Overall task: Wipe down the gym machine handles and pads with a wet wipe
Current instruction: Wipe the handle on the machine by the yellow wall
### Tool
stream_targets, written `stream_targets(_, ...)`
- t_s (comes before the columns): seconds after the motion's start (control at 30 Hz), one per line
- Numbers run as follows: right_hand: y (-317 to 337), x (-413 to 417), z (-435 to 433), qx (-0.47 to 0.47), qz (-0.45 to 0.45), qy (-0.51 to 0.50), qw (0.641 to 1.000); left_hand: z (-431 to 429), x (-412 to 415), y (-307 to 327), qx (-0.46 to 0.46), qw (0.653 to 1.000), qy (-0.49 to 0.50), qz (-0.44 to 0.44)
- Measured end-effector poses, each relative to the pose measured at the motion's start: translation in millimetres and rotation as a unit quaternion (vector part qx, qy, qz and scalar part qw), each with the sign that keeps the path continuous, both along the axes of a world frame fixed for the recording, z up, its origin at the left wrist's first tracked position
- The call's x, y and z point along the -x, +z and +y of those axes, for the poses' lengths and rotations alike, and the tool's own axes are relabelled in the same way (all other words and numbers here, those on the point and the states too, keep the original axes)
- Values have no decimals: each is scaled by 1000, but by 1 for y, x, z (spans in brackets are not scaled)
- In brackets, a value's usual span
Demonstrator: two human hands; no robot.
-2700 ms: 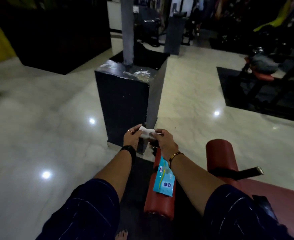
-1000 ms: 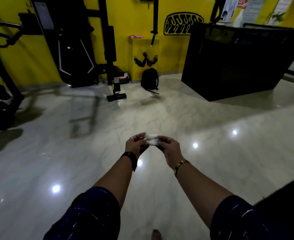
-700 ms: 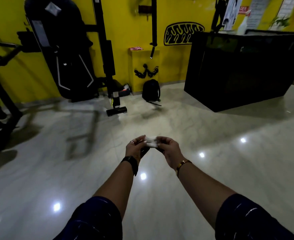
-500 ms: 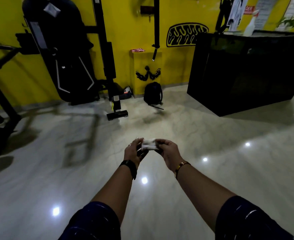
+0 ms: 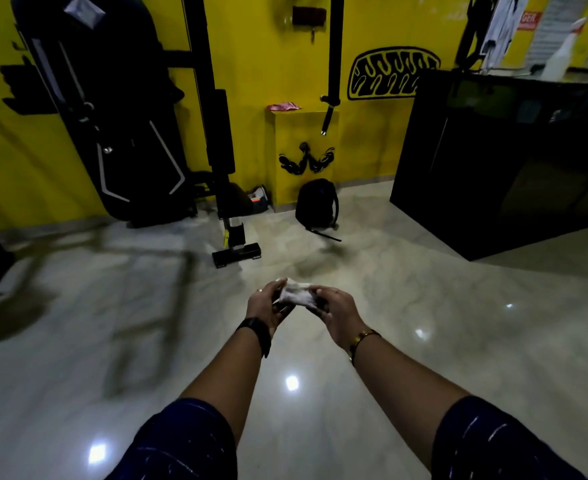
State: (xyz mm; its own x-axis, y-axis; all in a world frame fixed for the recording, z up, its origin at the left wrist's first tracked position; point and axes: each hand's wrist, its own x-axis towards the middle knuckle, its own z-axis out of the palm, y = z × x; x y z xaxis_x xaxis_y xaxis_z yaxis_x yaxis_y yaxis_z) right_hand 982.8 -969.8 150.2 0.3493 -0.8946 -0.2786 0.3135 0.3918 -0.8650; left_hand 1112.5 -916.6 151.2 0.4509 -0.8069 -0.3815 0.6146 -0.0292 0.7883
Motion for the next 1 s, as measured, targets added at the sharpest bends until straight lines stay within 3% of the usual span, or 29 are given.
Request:
stream_targets(0.43, 2, -148, -273, 6, -9, 11, 1000, -269, -143, -4, 23, 999, 7, -27)
stream_targets(0.7, 36, -230, -485, 24, -17, 18, 999, -481, -223, 33, 35, 998, 6, -44)
stream_targets(1.0, 34, -316, -654, 52, -7, -11, 999, -659, -306, 30, 50, 998, 1, -33)
